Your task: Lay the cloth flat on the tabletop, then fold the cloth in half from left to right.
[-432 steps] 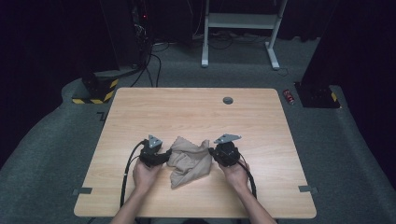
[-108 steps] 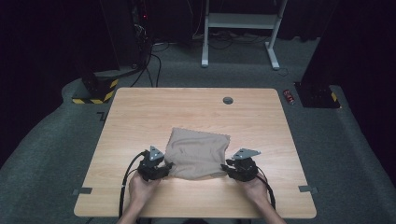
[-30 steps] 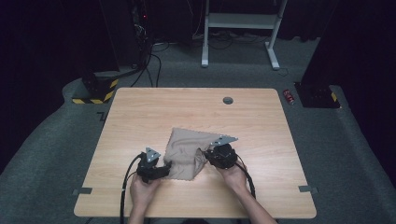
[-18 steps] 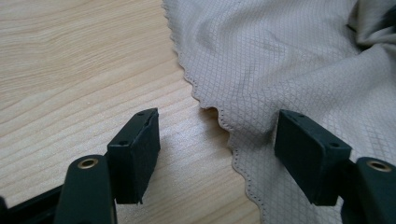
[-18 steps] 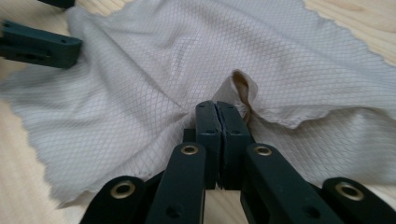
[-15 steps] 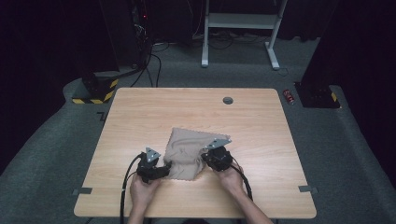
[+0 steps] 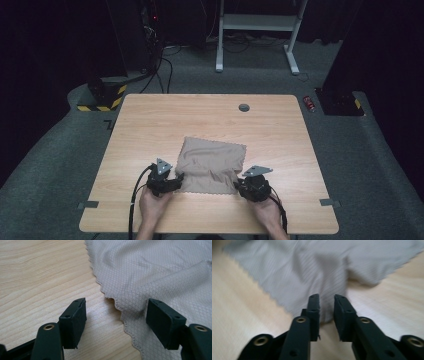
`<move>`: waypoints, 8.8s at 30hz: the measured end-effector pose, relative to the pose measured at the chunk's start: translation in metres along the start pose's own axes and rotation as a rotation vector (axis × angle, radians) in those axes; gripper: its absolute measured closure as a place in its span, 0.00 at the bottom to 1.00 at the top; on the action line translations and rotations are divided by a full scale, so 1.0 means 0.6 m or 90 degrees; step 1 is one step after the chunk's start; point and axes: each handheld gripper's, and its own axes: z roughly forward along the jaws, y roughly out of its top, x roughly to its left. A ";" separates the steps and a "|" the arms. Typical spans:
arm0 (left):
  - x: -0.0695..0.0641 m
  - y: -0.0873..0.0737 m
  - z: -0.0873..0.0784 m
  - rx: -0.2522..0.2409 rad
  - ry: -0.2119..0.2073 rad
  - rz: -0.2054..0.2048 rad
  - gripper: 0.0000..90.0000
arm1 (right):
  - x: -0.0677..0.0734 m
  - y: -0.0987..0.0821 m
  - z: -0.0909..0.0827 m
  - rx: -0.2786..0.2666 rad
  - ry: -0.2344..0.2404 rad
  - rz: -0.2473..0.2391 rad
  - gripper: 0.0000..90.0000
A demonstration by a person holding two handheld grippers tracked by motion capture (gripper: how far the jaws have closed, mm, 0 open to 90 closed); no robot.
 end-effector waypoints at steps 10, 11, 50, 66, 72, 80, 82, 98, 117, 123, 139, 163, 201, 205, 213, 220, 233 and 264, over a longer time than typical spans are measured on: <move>0.000 0.000 0.000 0.000 0.000 0.000 0.36 | -0.017 0.014 0.023 0.023 -0.007 -0.005 0.92; 0.000 0.000 0.000 0.000 0.000 0.000 0.36 | -0.017 0.012 0.025 0.022 -0.002 -0.009 0.98; -0.002 0.000 0.001 -0.001 -0.006 0.005 0.35 | 0.026 0.024 0.041 -0.006 0.034 -0.018 0.94; -0.004 0.000 -0.001 -0.001 -0.011 0.011 0.37 | -0.004 -0.033 -0.035 0.047 -0.022 -0.014 0.98; -0.010 -0.006 -0.012 0.005 -0.035 0.028 0.45 | -0.010 -0.035 -0.031 0.052 0.005 -0.017 0.86; 0.009 0.023 -0.015 0.020 -0.054 0.030 0.45 | -0.048 0.010 -0.021 -0.020 -0.040 0.027 0.78; 0.012 0.036 -0.011 0.015 -0.053 0.028 0.46 | -0.062 0.021 -0.002 -0.016 -0.049 0.045 0.77; 0.019 0.078 0.059 0.058 -0.036 0.010 0.54 | -0.076 0.081 0.077 0.052 -0.138 -0.020 0.99; 0.043 0.129 0.076 0.045 -0.051 -0.011 0.56 | -0.125 0.106 0.066 -0.003 -0.118 0.043 0.90; 0.057 0.136 0.095 0.003 -0.053 -0.070 0.56 | -0.146 0.107 0.080 -0.029 -0.101 0.082 0.84; 0.068 0.179 0.145 0.069 -0.014 -0.035 0.54 | -0.171 0.125 0.115 -0.023 -0.129 0.117 0.72; 0.078 0.206 0.147 0.048 -0.048 -0.020 1.00 | -0.170 0.167 0.123 0.007 -0.151 0.066 1.00; 0.002 0.044 0.017 0.069 -0.074 0.077 0.55 | -0.050 0.020 0.027 -0.016 -0.068 -0.029 0.80; -0.001 0.034 -0.001 0.083 -0.051 0.095 0.55 | -0.043 0.004 0.024 0.001 -0.082 -0.043 0.78; -0.019 0.011 -0.026 0.076 -0.079 0.088 0.53 | -0.013 -0.008 0.006 -0.022 -0.043 -0.067 0.75; -0.019 -0.007 -0.040 0.060 -0.095 0.095 0.73 | -0.004 -0.031 0.007 -0.027 -0.032 -0.059 0.75; -0.021 -0.016 -0.055 0.080 -0.134 0.071 1.00 | -0.003 -0.044 -0.003 -0.032 -0.032 -0.059 0.75; 0.050 0.071 0.015 0.059 -0.087 -0.025 0.53 | 0.048 0.000 0.035 -0.052 0.044 -0.071 0.68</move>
